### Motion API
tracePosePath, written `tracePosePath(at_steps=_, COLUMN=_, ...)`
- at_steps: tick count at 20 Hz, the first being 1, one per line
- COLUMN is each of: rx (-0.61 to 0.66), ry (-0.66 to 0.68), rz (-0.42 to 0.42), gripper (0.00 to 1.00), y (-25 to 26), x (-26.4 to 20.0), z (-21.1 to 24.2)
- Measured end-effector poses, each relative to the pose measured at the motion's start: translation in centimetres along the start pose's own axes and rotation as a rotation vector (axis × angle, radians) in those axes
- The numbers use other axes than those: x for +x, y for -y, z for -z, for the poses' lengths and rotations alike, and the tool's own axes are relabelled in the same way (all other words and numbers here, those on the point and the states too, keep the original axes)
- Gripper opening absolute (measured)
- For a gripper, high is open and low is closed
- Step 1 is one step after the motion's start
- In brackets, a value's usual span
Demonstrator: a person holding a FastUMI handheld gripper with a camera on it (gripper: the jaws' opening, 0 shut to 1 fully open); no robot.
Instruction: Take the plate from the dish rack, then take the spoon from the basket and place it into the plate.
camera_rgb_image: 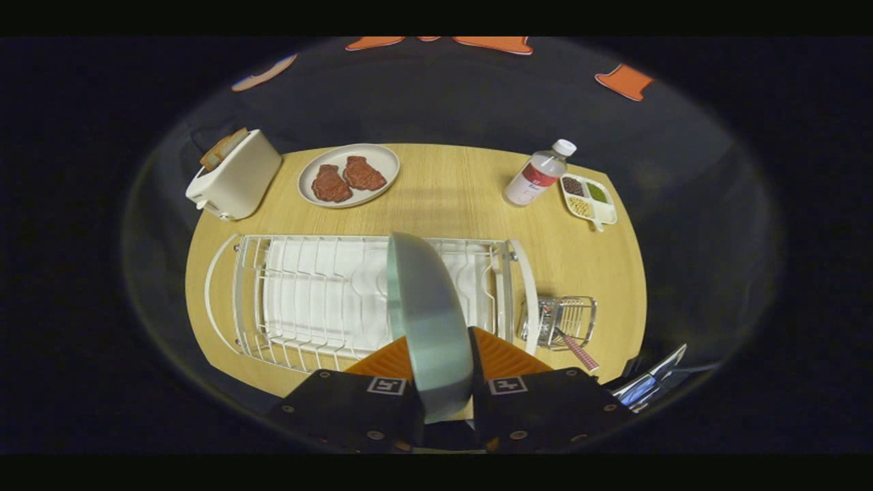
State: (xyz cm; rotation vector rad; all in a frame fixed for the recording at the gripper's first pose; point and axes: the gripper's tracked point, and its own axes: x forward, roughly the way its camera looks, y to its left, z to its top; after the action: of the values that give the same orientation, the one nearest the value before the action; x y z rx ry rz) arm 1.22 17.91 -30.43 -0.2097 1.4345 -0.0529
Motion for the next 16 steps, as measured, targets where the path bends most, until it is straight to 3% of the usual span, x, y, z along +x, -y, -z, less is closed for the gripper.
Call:
tracePosePath(at_steps=2, rx=0.045, ry=-0.004, rz=-0.056, gripper=0.28, y=-0.2, x=-1.3, z=0.4)
tracePosePath(at_steps=9, rx=0.121, ry=0.058, rz=-0.099, gripper=0.27, y=4.2, x=-5.6, z=3.4)
tracePosePath(at_steps=16, rx=0.185, ry=0.013, rz=-0.163, gripper=0.27, y=8.1, x=-5.8, z=11.8)
